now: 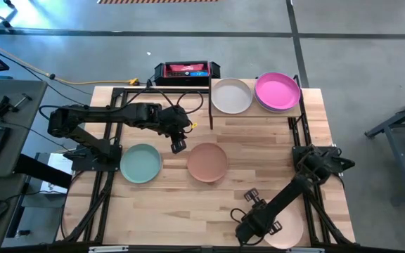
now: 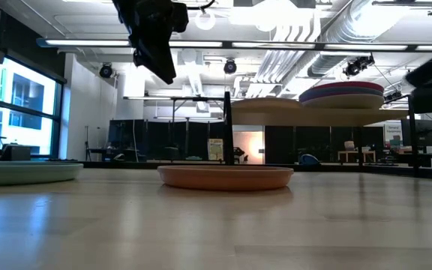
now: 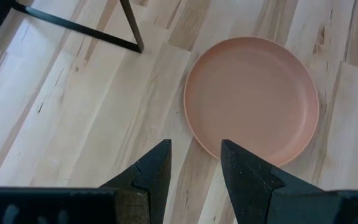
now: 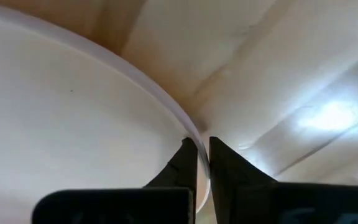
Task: Place and stack plates onto a shelf
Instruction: Stack the light orange plate on top of the white plate on the shelf
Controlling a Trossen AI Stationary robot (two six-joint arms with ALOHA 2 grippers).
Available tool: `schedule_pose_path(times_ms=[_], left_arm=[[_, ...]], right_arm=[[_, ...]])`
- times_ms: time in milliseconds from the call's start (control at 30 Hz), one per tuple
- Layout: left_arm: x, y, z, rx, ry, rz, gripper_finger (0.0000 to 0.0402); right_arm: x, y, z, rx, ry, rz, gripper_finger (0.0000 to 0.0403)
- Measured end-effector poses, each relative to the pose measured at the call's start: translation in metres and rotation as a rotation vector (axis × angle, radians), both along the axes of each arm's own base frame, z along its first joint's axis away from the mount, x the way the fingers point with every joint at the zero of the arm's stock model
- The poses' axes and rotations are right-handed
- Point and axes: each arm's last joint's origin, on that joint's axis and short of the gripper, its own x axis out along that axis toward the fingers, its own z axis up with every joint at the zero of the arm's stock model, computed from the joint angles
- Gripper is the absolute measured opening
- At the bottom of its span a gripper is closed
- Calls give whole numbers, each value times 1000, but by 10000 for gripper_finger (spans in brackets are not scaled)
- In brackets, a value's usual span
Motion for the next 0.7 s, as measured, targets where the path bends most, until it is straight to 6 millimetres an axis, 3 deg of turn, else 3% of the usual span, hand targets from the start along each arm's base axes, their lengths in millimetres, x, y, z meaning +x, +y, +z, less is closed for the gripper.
schedule_pose_path(times_ms=[167,700], left_arm=[[0,0,0,0,0,0,129],[-2,0,-1,-2,26,-1,129]], right_arm=[[7,-9,6,-16,-29,-110,1],[7,-38,61,-49,-144,-449,1]])
